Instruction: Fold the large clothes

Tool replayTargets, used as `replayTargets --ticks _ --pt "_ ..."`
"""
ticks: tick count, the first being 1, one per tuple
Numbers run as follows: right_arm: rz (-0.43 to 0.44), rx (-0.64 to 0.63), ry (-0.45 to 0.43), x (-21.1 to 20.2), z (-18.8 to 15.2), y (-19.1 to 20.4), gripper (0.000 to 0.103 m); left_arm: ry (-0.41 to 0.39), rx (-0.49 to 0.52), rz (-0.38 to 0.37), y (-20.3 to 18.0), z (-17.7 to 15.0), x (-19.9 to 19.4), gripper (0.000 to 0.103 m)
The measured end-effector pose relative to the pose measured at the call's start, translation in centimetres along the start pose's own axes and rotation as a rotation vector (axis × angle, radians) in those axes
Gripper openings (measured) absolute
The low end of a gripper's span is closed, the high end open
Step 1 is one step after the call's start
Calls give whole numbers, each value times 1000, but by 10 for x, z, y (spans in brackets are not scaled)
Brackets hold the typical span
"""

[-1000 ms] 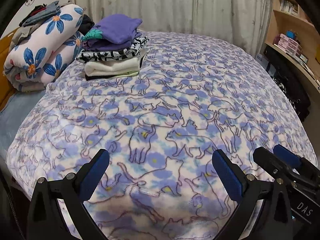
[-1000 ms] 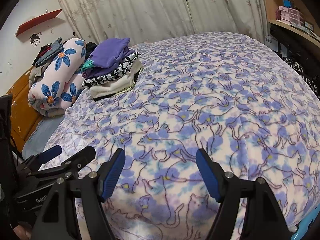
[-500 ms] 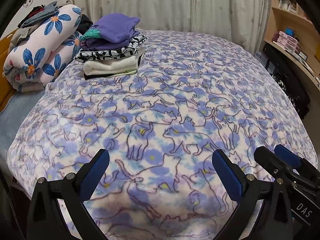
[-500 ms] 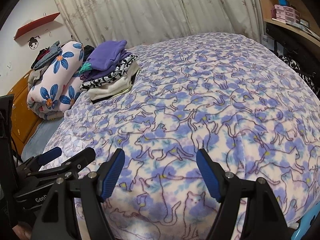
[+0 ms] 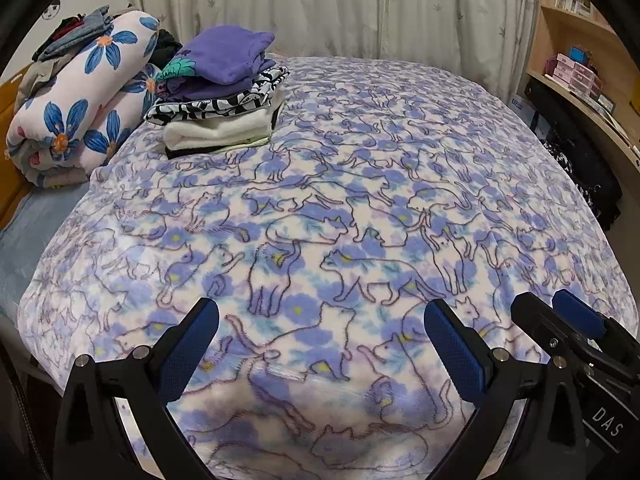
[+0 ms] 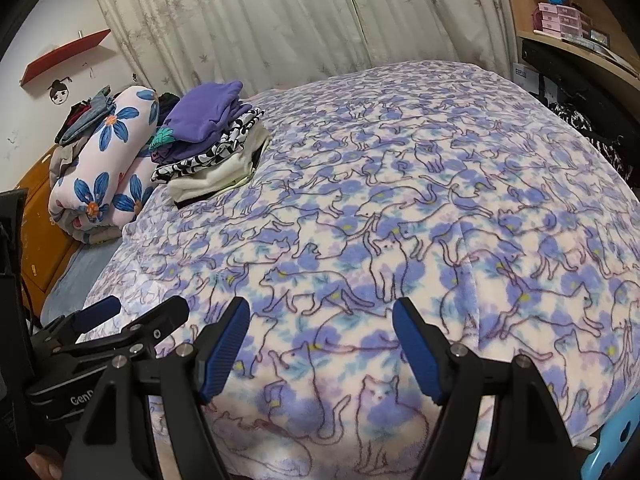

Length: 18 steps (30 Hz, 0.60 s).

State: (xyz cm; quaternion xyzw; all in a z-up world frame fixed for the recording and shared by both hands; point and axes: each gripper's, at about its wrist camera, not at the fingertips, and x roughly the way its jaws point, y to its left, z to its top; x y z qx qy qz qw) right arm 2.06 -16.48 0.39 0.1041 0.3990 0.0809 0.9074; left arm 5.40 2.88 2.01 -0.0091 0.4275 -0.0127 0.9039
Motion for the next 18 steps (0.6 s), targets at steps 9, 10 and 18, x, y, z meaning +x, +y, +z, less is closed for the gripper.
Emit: replayTargets --ticks 9,10,18 --pt "4 1 -2 0 -1 0 74 1 -6 7 3 -2 -2 102" --pt "4 2 -1 0 -2 0 74 0 -6 9 4 -2 -2 102" --pt "-7 -1 -5 -2 1 1 74 6 -6 8 4 -2 -2 102"
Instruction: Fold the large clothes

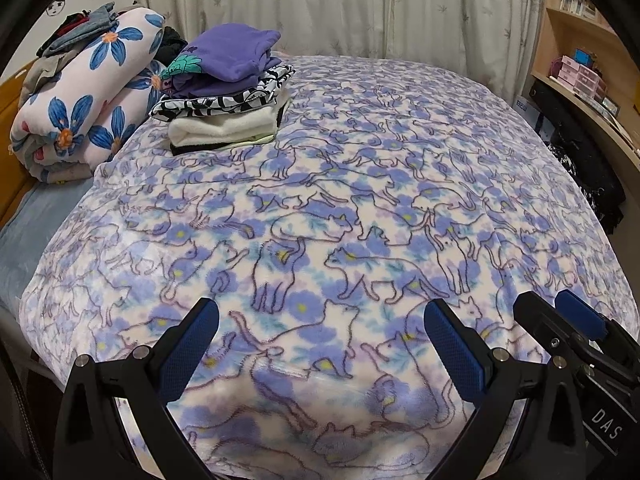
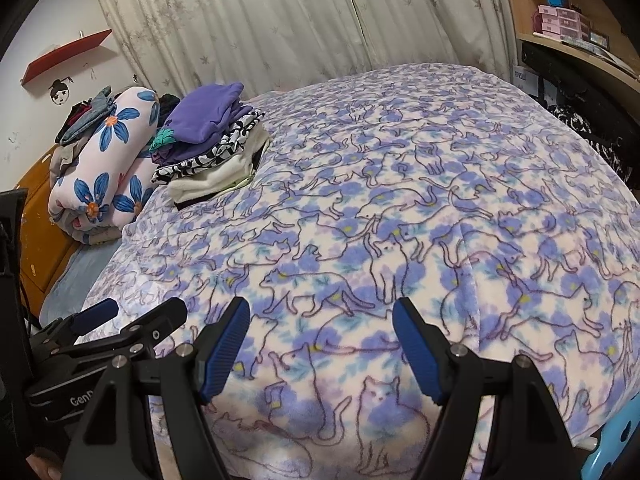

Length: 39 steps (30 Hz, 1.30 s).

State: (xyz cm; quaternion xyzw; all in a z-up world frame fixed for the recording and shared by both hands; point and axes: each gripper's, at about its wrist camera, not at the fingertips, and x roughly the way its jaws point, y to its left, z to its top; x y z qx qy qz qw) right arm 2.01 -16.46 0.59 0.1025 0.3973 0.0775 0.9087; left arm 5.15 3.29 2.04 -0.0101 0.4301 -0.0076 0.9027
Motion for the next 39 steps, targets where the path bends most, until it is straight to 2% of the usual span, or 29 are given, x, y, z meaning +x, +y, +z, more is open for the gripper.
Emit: replayTargets --ticks 39 --pt "-27 0 45 25 -17 6 74 87 -2 -10 15 -5 33 101"
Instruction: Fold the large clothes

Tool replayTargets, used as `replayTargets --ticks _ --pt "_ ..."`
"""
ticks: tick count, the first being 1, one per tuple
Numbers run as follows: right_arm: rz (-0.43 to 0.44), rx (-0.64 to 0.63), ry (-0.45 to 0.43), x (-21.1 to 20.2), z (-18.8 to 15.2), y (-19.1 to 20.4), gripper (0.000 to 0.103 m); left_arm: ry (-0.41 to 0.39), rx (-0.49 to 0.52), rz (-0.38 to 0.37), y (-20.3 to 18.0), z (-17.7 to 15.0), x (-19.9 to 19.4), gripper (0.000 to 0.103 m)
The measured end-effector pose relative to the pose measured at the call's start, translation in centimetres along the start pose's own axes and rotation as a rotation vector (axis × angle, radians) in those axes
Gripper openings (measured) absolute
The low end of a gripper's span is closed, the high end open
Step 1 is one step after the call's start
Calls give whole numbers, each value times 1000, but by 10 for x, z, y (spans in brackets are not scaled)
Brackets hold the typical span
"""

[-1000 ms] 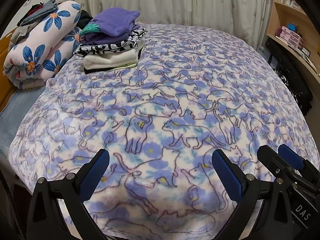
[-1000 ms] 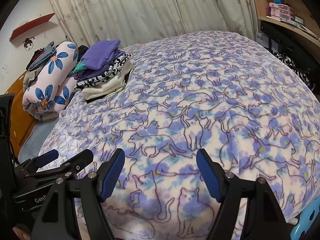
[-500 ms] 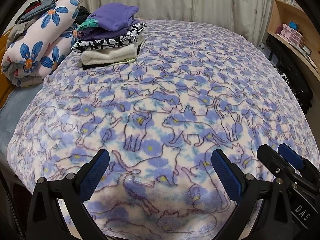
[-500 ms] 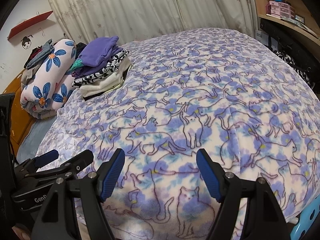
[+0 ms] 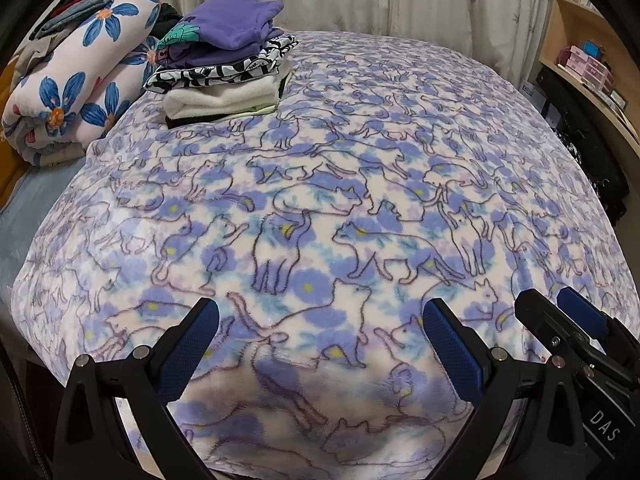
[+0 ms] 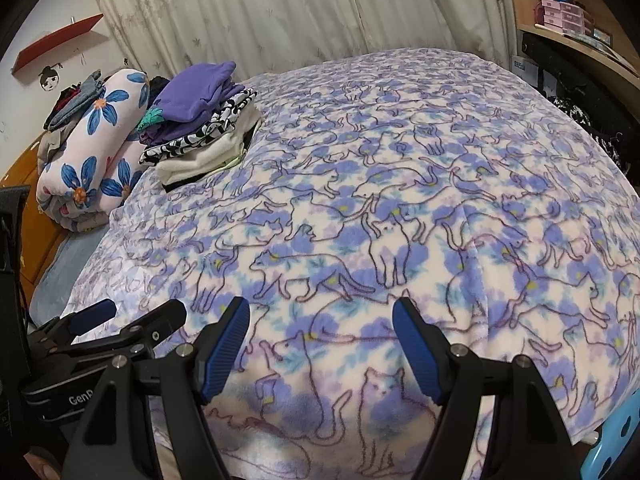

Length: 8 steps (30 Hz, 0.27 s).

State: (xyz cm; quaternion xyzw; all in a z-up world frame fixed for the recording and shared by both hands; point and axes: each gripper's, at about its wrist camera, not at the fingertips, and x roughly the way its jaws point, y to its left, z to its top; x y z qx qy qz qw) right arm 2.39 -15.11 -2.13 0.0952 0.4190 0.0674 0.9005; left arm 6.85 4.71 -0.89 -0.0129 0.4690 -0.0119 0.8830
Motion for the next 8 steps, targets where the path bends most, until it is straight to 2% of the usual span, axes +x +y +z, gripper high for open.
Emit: replayTargets --ticks 8 --pt "-13 -12 11 2 1 8 74 -4 -6 2 9 0 1 101"
